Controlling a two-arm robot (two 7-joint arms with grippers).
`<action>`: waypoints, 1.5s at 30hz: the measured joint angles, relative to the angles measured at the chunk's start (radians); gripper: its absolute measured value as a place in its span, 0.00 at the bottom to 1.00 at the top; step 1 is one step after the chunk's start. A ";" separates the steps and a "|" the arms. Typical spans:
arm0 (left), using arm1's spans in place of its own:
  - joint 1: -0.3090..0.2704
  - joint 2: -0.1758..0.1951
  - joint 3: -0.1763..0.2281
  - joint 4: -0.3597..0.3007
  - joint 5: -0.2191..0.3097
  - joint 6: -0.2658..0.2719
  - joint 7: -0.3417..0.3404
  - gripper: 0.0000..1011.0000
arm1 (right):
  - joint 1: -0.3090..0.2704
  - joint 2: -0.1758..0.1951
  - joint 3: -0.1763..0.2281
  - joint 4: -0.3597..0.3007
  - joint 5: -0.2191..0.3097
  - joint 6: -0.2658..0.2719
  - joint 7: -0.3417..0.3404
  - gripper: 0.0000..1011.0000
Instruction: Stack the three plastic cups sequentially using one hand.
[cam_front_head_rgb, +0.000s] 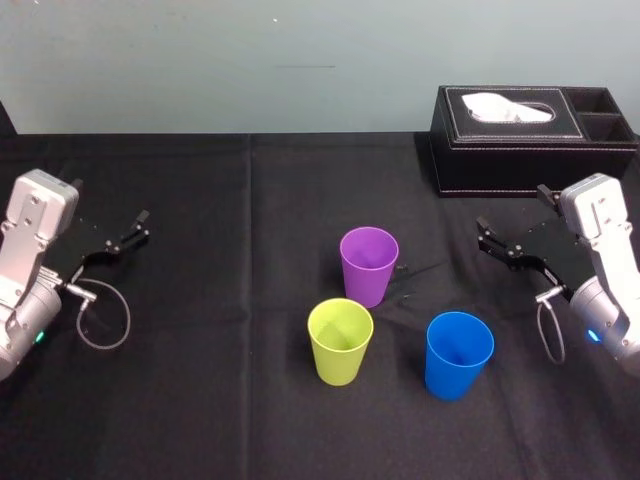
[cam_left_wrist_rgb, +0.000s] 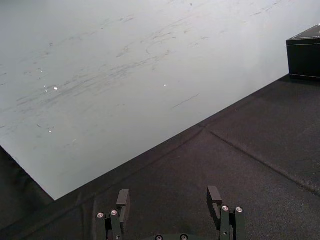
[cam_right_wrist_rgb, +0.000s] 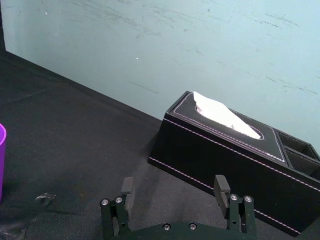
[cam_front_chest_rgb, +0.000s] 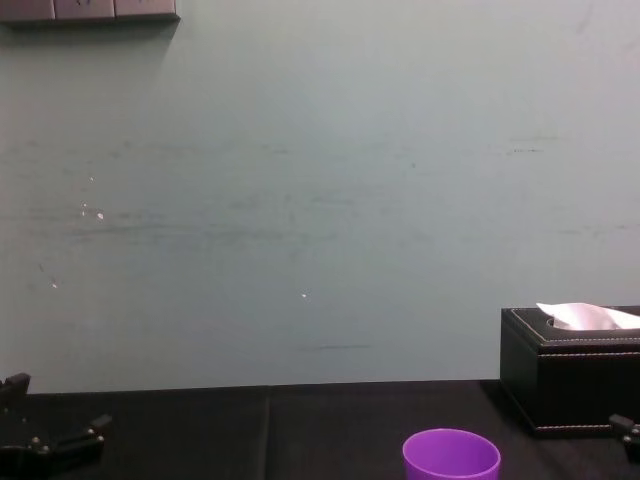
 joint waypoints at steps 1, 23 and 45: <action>0.000 0.000 0.000 0.000 0.000 0.000 0.000 1.00 | 0.000 0.000 0.000 0.000 0.000 0.000 0.000 0.99; 0.000 0.000 0.000 0.000 0.000 0.000 0.000 1.00 | 0.000 0.000 0.000 0.000 0.000 0.000 0.000 0.99; 0.000 0.000 0.000 0.000 0.000 0.000 0.000 1.00 | 0.000 0.000 0.000 0.000 0.000 0.000 0.000 0.99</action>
